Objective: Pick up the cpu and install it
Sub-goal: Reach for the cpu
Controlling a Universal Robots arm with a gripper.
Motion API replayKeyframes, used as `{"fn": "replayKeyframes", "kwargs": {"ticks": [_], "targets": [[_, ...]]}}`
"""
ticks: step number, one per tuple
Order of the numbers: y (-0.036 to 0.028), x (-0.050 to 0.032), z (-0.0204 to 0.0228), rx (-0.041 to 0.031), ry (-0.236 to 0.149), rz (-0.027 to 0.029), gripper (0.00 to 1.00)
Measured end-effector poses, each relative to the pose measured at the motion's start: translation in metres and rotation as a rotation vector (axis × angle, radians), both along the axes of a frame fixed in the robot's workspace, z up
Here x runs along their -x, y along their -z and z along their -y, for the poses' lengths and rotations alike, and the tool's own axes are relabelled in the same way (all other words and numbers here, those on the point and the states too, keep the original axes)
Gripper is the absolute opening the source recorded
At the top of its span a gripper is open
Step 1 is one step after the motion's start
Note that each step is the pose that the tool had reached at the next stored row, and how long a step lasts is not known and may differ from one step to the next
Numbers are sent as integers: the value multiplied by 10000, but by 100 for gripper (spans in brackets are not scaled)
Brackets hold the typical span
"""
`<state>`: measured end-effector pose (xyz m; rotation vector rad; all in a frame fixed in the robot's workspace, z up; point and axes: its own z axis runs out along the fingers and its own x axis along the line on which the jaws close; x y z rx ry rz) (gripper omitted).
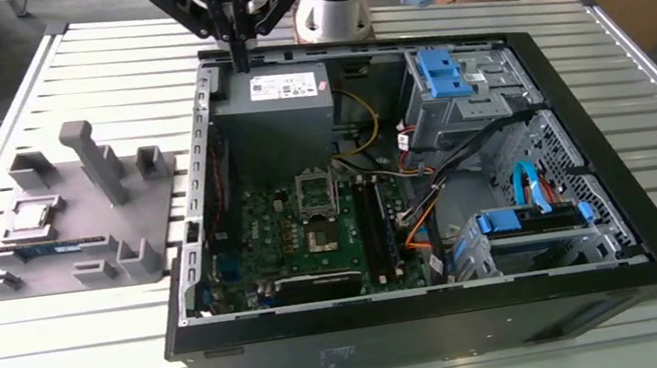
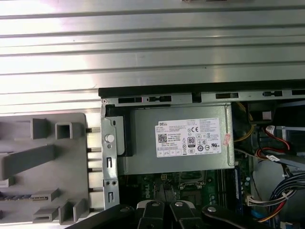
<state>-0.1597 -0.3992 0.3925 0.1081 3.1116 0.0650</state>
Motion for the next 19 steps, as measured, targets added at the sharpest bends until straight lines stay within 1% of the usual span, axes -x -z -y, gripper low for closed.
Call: {"fn": "replayKeyframes", "kwargs": {"ticks": [8,19], "targets": [[0,54,0,1,1,-1,11],[1,94,0,0,1,0,11]]}}
